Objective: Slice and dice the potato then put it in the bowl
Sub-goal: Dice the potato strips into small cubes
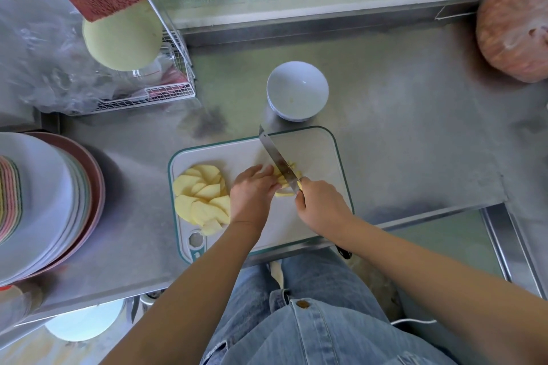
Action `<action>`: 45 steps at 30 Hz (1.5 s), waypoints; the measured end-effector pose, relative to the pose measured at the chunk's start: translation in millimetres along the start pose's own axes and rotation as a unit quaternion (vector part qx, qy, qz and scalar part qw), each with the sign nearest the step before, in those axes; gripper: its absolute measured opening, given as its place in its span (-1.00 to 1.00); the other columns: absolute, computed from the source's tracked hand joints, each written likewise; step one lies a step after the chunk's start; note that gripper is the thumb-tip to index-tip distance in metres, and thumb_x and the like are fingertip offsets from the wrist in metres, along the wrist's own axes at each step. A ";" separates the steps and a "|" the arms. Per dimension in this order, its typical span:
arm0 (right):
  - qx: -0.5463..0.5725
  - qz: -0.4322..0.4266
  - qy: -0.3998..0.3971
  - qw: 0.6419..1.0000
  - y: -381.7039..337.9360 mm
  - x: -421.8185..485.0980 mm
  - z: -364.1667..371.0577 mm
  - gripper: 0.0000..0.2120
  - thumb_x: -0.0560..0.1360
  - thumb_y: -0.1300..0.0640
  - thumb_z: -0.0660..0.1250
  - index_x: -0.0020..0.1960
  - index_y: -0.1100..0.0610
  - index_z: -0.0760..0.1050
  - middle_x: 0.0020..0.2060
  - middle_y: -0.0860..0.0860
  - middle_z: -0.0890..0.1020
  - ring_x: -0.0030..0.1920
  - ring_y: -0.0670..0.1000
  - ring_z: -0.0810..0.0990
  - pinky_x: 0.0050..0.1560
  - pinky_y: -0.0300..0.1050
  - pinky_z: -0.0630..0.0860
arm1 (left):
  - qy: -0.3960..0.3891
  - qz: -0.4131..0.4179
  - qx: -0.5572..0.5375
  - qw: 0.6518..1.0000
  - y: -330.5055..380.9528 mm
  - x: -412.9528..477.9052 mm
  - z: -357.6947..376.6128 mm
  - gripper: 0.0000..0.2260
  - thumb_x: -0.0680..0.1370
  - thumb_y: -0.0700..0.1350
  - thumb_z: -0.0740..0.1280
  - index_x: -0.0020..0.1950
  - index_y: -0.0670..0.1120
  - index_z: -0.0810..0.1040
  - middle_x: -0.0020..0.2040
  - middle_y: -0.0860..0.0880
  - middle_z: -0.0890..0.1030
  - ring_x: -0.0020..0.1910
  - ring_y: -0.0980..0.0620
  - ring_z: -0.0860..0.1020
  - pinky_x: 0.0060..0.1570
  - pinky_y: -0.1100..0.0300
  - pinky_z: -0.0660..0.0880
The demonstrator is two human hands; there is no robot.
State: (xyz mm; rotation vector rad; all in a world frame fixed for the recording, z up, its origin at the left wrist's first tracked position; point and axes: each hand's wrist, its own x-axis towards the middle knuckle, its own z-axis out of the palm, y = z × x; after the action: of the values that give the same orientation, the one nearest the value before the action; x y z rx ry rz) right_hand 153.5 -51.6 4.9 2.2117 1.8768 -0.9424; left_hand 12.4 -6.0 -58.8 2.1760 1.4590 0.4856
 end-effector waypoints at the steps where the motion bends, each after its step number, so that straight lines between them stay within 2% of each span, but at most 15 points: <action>1: 0.000 0.000 0.002 1.000 0.2 1.7 2.2 -0.76 0.61 0.10 0.10 0.15 0.20 0.43 -0.19 0.09 0.55 -0.14 0.12 0.57 -0.24 -0.09 0.39 | -0.002 0.003 0.000 1.000 -0.6 0.1 0.4 -0.89 0.24 -0.19 0.60 -0.34 -0.10 0.69 -0.28 -0.04 0.68 -0.24 -0.10 0.64 -0.39 0.14 0.59; 5: 0.011 -0.001 0.014 1.000 1.8 5.3 13.2 -0.74 0.61 0.08 0.11 0.18 0.19 0.43 -0.21 0.11 0.58 -0.20 0.10 0.58 -0.21 -0.04 0.51 | -0.009 0.010 -0.009 1.000 -0.8 -0.1 -1.5 -0.84 0.21 -0.23 0.63 -0.31 -0.10 0.70 -0.17 -0.01 0.71 -0.14 -0.12 0.67 -0.34 0.08 0.62; 8: 0.031 -0.002 0.031 0.999 4.3 5.0 18.3 -0.75 0.61 0.08 0.12 0.16 0.19 0.45 -0.28 0.08 0.56 -0.27 0.07 0.57 -0.24 -0.04 0.53 | -0.006 0.020 -0.008 1.000 -1.6 -0.7 -1.3 -0.88 0.25 -0.23 0.60 -0.31 -0.11 0.70 -0.18 -0.01 0.71 -0.11 -0.14 0.67 -0.31 0.07 0.63; 10: 0.050 0.000 0.040 0.998 8.3 5.6 17.0 -0.77 0.61 0.10 0.12 0.11 0.21 0.47 -0.36 0.05 0.49 -0.32 0.09 0.52 -0.32 -0.04 0.41 | -0.001 0.030 -0.001 1.000 -5.6 -0.6 1.6 -0.95 0.34 -0.16 0.49 -0.32 -0.10 0.68 -0.19 -0.01 0.70 -0.10 -0.13 0.67 -0.29 0.10 0.62; 14: 0.084 -0.013 0.063 0.994 14.2 6.2 6.8 -0.83 0.60 0.11 0.15 -0.10 0.18 0.40 -0.48 -0.04 0.34 -0.44 0.07 0.39 -0.35 -0.09 0.21 | -0.038 -0.010 0.008 0.999 -11.7 -3.5 8.1 -0.72 0.44 0.07 0.25 -0.25 -0.04 0.69 -0.06 -0.03 0.71 0.02 -0.08 0.65 -0.15 0.16 0.57; 16: 0.090 -0.018 0.068 0.993 14.0 5.8 0.0 -0.81 0.59 0.12 0.15 -0.19 0.14 0.30 -0.50 -0.04 0.31 -0.48 0.00 0.31 -0.36 -0.09 0.21 | -0.055 -0.035 0.004 0.998 -11.3 -3.4 7.6 -0.80 0.45 0.03 0.35 -0.18 -0.04 0.71 0.00 -0.04 0.70 0.08 -0.08 0.62 -0.08 0.19 0.53; 18: 0.089 -0.021 0.063 0.994 13.2 3.1 -5.2 -0.78 0.59 0.12 0.15 -0.22 0.13 0.27 -0.49 -0.02 0.32 -0.47 0.02 0.31 -0.37 -0.08 0.22 | -0.034 -0.023 0.003 0.999 -8.7 -3.2 5.3 -0.93 0.38 -0.08 0.48 -0.20 -0.05 0.71 -0.06 -0.03 0.71 0.04 -0.08 0.64 -0.13 0.18 0.56; 20: 0.083 -0.023 0.060 0.994 13.3 -1.0 -6.5 -0.78 0.59 0.11 0.14 -0.22 0.13 0.27 -0.48 -0.02 0.33 -0.46 0.03 0.32 -0.36 -0.07 0.23 | -0.018 -0.006 0.000 1.000 -5.9 -2.1 1.6 -0.95 0.32 -0.13 0.53 -0.25 -0.05 0.71 -0.13 -0.02 0.71 -0.02 -0.08 0.66 -0.21 0.13 0.59; 23: 0.086 -0.001 0.064 0.994 17.0 -4.6 -3.2 -0.76 0.59 0.11 0.14 -0.25 0.09 0.26 -0.48 -0.04 0.34 -0.46 0.00 0.32 -0.35 -0.05 0.24 | -0.018 0.021 0.029 0.999 -3.5 -0.8 -3.3 -0.90 0.29 -0.16 0.60 -0.32 -0.05 0.70 -0.10 0.02 0.71 -0.03 -0.09 0.65 -0.25 0.15 0.59; 26: 0.103 0.030 0.068 0.992 22.3 -4.1 -2.9 -0.66 0.59 0.11 0.15 -0.33 -0.03 0.16 -0.47 -0.05 0.36 -0.46 -0.08 0.32 -0.34 -0.06 0.23 | -0.006 0.075 0.072 0.995 -4.0 -2.2 -6.2 -0.90 0.30 -0.18 0.60 -0.30 -0.07 0.70 -0.05 -0.01 0.71 -0.09 -0.09 0.65 -0.27 0.17 0.59; 30: 0.103 0.034 0.060 0.992 24.2 -4.4 -4.2 -0.68 0.60 0.10 0.14 -0.31 -0.02 0.17 -0.47 -0.05 0.37 -0.46 -0.08 0.34 -0.35 -0.07 0.22 | 0.011 0.109 0.109 0.988 -6.5 -9.6 -1.1 -0.87 0.39 -0.11 0.51 -0.12 -0.12 0.70 0.05 -0.07 0.68 -0.06 -0.11 0.64 -0.18 0.11 0.60; 32: 0.106 0.028 0.062 0.992 23.3 -3.9 -3.3 -0.67 0.59 0.11 0.15 -0.33 -0.02 0.16 -0.48 -0.05 0.36 -0.46 -0.07 0.34 -0.36 -0.07 0.23 | -0.011 0.105 0.124 0.987 -10.1 -13.1 3.4 -0.75 0.43 -0.01 0.43 -0.01 -0.14 0.68 0.11 -0.10 0.66 0.01 -0.13 0.63 -0.10 0.07 0.62; 35: 0.109 0.016 0.057 0.992 21.5 -4.8 -0.7 -0.73 0.59 0.11 0.15 -0.28 0.05 0.25 -0.48 -0.05 0.37 -0.46 -0.07 0.35 -0.36 -0.08 0.23 | -0.042 0.104 0.137 0.984 -13.3 -15.1 7.3 -0.63 0.38 0.04 0.52 0.05 -0.18 0.66 0.15 -0.14 0.64 0.04 -0.16 0.62 -0.05 0.01 0.61; 40: 0.097 0.001 0.047 0.994 17.7 -9.0 4.8 -0.77 0.60 0.08 0.14 -0.21 0.14 0.32 -0.47 -0.01 0.39 -0.44 0.02 0.38 -0.37 -0.08 0.25 | 0.001 0.057 0.075 0.996 -2.5 -8.7 7.1 -0.76 0.26 -0.13 0.62 -0.14 -0.14 0.69 0.01 -0.09 0.69 -0.10 -0.14 0.65 -0.20 0.08 0.60; 45: 0.070 -0.014 0.044 0.996 15.6 -6.0 4.4 -0.78 0.59 0.08 0.13 -0.21 0.11 0.29 -0.47 -0.02 0.36 -0.45 -0.01 0.34 -0.42 -0.11 0.17 | 0.018 0.010 0.026 0.999 1.1 -12.7 7.2 -0.81 0.27 -0.19 0.60 -0.17 -0.14 0.70 0.02 -0.15 0.66 -0.12 -0.19 0.63 -0.24 0.05 0.59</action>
State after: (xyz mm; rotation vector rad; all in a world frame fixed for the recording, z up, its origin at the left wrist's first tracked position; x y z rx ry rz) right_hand 165.8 -62.5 -0.4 2.3471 1.9399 -1.0283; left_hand 12.3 -19.5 -64.5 2.2357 1.4863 0.5009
